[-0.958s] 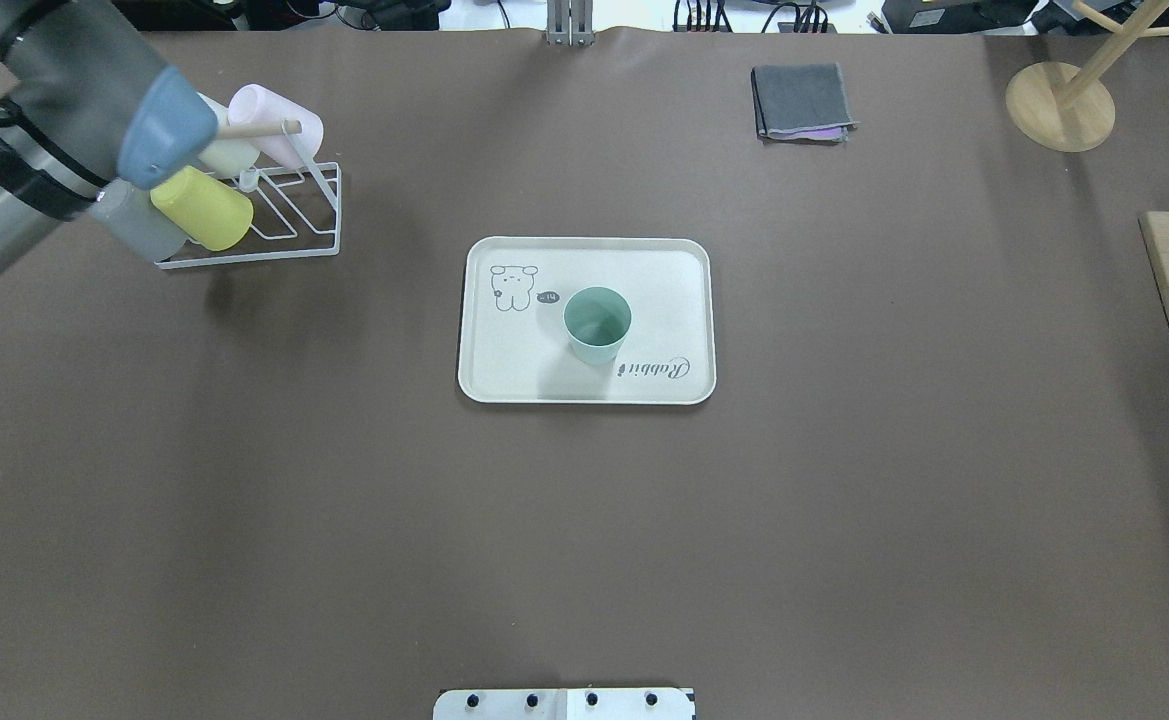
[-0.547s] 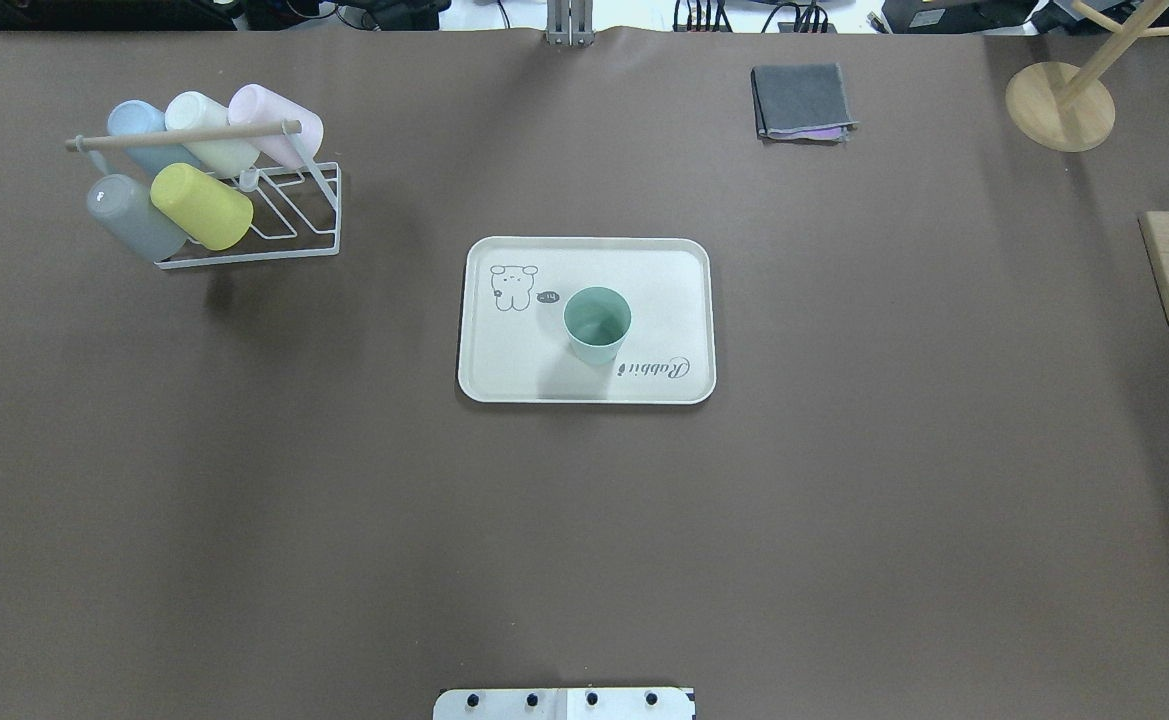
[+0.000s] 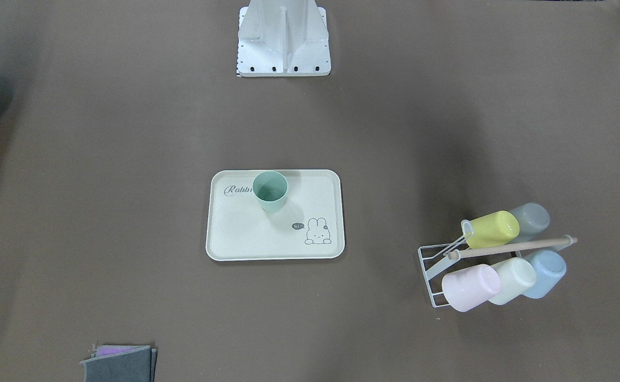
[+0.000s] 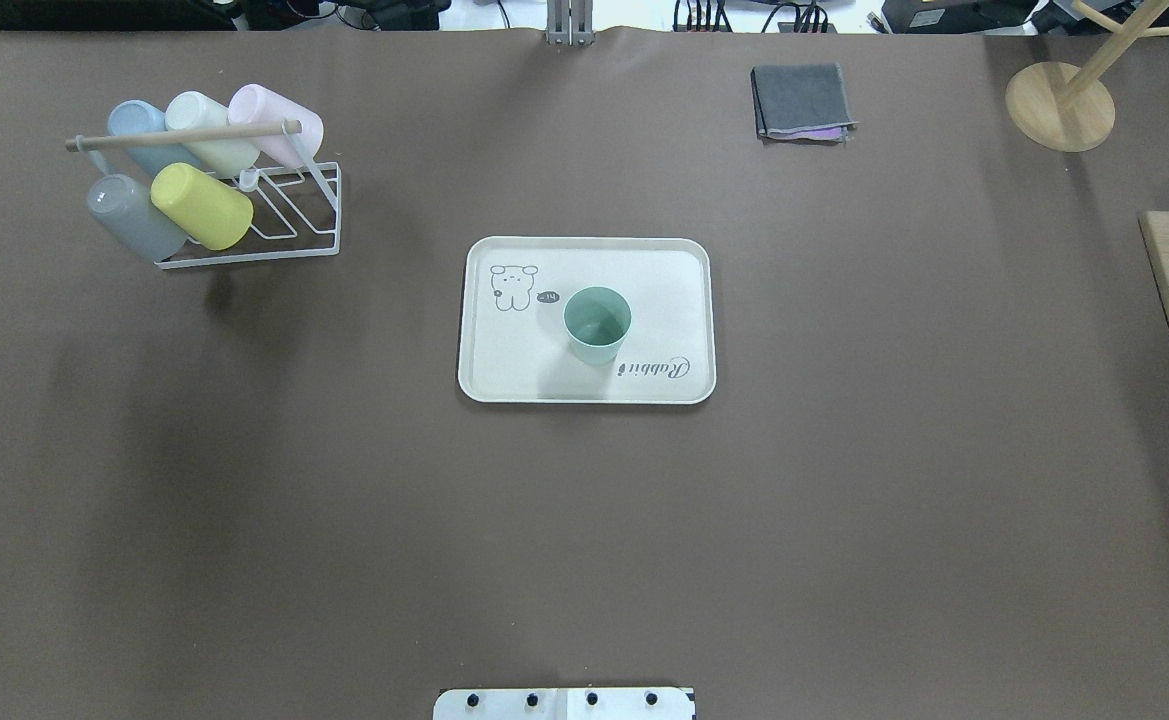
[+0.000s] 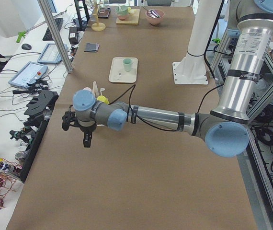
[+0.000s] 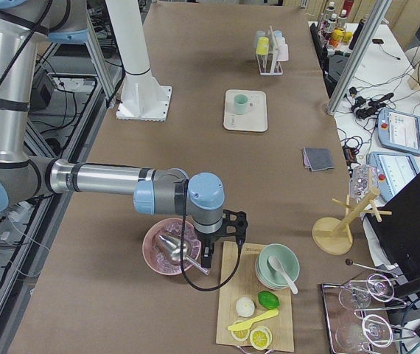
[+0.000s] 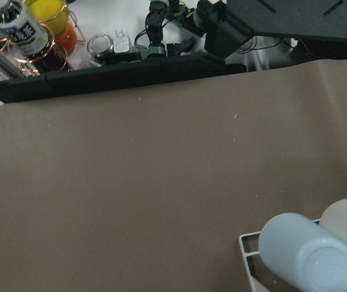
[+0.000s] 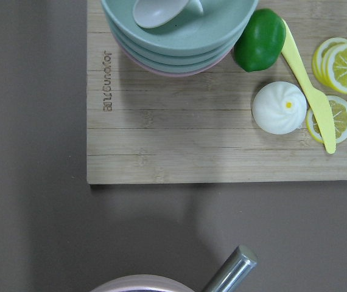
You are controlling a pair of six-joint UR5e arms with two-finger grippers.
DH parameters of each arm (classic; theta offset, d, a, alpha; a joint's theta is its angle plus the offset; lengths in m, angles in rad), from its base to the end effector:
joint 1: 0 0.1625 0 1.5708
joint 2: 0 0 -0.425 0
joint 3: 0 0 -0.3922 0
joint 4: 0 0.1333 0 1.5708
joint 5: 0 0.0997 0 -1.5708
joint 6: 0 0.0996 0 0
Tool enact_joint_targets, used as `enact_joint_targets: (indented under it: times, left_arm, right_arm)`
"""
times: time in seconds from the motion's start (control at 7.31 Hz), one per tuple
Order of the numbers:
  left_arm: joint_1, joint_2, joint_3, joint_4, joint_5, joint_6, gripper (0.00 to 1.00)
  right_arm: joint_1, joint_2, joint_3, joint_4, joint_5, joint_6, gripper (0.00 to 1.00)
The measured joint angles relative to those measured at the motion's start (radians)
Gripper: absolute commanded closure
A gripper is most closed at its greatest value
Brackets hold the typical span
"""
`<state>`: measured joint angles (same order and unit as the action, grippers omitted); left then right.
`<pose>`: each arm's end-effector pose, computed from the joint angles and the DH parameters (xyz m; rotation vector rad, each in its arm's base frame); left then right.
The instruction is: Pick up and place green cup on tray
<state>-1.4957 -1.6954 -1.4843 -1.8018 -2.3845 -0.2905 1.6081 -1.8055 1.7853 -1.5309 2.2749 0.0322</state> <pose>-0.0188 -0.5620 0.6087 0.1028 0.8413 -0.0929 0.0835 -0.3916 0.6577 0.0207 -0.7041 0.0597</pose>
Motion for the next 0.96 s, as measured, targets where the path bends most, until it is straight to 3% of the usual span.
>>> enact_joint_targets:
  times: [0.27,0.55,0.96]
  left_arm:
    - [-0.013,0.111,-0.033,0.008,-0.009,0.114,0.01]
    - [-0.055,0.137,-0.064,0.043,-0.01,0.136,0.01]
    - [-0.095,0.145,-0.143,0.219,-0.008,0.166,0.01]
  right_arm:
    - [0.0,0.0,-0.001,0.0,0.0,0.0,0.0]
    - [0.0,0.0,-0.002,0.0,0.0,0.0,0.0]
    - [0.0,0.0,-0.003,0.0,0.0,0.0,0.0]
